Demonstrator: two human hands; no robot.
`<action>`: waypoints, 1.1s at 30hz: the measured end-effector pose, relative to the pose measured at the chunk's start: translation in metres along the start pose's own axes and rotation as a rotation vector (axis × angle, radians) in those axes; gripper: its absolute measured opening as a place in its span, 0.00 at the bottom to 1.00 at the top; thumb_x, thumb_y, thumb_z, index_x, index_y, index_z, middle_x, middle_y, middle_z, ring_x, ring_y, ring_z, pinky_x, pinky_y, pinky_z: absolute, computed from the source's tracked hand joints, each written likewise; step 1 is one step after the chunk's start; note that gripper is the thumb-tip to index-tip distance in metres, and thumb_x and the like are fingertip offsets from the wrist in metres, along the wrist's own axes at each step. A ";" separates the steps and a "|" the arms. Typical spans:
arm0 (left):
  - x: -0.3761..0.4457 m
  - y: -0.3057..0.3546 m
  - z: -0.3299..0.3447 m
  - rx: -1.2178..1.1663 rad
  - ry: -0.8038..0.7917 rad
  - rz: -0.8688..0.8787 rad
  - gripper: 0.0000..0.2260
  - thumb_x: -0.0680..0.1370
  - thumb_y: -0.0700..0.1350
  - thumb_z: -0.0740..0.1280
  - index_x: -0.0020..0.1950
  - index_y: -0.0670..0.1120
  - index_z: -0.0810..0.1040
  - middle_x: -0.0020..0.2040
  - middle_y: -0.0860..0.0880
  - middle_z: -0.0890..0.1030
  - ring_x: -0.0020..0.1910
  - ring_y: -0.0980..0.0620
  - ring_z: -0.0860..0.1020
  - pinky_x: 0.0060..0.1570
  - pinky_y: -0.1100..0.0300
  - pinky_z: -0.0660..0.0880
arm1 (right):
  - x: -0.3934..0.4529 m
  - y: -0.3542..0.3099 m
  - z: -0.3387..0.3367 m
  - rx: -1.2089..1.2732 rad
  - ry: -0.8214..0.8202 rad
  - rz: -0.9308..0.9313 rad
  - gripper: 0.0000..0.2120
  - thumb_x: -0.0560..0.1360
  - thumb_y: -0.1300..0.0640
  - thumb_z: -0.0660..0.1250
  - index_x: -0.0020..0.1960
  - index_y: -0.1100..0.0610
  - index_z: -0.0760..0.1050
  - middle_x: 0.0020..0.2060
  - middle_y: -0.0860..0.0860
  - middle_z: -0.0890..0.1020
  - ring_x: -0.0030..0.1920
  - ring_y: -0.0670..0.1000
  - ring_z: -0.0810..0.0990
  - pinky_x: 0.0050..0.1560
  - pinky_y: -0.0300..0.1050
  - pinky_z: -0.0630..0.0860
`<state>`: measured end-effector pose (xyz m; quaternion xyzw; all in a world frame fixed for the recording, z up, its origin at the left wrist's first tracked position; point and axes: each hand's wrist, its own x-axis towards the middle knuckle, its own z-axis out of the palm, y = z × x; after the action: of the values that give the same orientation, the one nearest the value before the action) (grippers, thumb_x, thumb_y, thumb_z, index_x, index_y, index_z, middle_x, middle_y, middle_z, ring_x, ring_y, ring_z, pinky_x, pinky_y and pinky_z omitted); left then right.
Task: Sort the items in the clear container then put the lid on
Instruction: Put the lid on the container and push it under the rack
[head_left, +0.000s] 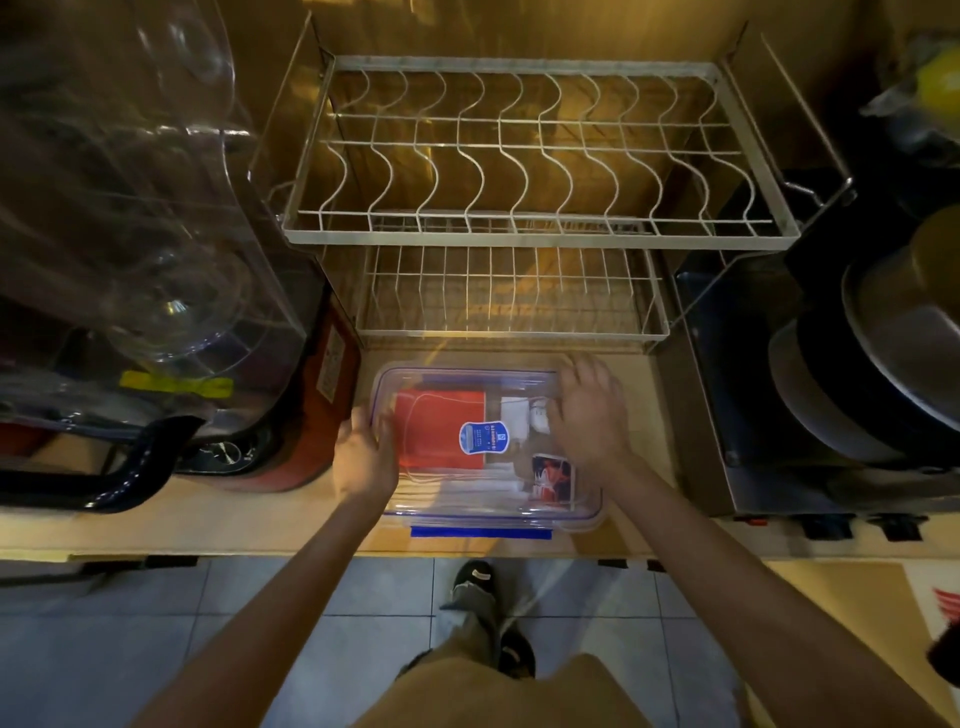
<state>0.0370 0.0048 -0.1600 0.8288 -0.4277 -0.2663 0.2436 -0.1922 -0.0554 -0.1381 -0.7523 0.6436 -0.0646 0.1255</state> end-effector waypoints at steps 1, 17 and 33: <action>0.000 0.000 0.000 -0.009 -0.001 0.001 0.20 0.80 0.51 0.54 0.66 0.41 0.66 0.60 0.33 0.74 0.57 0.34 0.73 0.53 0.47 0.72 | 0.010 -0.005 -0.001 -0.010 -0.040 -0.071 0.23 0.77 0.55 0.59 0.71 0.56 0.63 0.69 0.54 0.69 0.70 0.54 0.64 0.71 0.50 0.57; 0.004 0.001 -0.001 -0.125 -0.056 -0.120 0.18 0.79 0.53 0.56 0.63 0.43 0.68 0.60 0.35 0.73 0.59 0.36 0.72 0.55 0.51 0.68 | 0.073 -0.041 0.015 -0.047 -0.413 -0.162 0.38 0.69 0.26 0.49 0.57 0.56 0.75 0.56 0.55 0.78 0.57 0.56 0.75 0.55 0.50 0.73; 0.002 0.003 -0.002 -0.103 -0.036 -0.085 0.17 0.80 0.50 0.56 0.63 0.40 0.68 0.59 0.34 0.74 0.58 0.36 0.72 0.54 0.50 0.69 | 0.057 -0.044 0.021 0.085 -0.128 -0.250 0.27 0.75 0.39 0.60 0.55 0.64 0.76 0.54 0.57 0.76 0.59 0.56 0.72 0.60 0.49 0.69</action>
<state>0.0374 0.0016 -0.1570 0.8275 -0.3822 -0.3129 0.2668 -0.1358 -0.1028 -0.1495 -0.8231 0.5323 -0.0587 0.1890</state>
